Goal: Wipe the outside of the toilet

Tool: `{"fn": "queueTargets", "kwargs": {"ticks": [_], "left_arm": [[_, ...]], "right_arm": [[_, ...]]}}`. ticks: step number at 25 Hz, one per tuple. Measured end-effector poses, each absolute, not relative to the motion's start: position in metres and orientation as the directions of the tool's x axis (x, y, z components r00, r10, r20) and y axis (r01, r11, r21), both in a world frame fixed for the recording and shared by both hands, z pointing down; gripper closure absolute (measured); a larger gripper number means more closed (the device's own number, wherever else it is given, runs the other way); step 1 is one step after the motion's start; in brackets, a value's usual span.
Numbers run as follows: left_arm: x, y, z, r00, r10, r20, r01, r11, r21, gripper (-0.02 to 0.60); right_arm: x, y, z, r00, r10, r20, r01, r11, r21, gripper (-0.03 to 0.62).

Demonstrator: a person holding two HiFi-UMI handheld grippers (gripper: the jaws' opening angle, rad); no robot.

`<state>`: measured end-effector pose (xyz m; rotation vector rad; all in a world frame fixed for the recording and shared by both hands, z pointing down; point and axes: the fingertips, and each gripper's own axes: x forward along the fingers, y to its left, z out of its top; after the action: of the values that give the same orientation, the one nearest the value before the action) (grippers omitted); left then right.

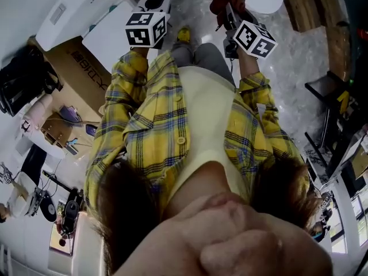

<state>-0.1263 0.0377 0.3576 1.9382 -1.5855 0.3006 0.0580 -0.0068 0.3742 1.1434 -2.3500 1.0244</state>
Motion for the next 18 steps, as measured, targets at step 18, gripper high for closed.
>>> {"fn": "queueTargets", "kwargs": {"ticks": [18], "left_arm": [[-0.149,-0.024,0.393,0.154,-0.816,0.557,-0.940,0.053,0.337,0.574]], "right_arm": [[-0.023,-0.087,0.423,-0.713,-0.389,0.584,-0.692,0.525,-0.496,0.512]]}}
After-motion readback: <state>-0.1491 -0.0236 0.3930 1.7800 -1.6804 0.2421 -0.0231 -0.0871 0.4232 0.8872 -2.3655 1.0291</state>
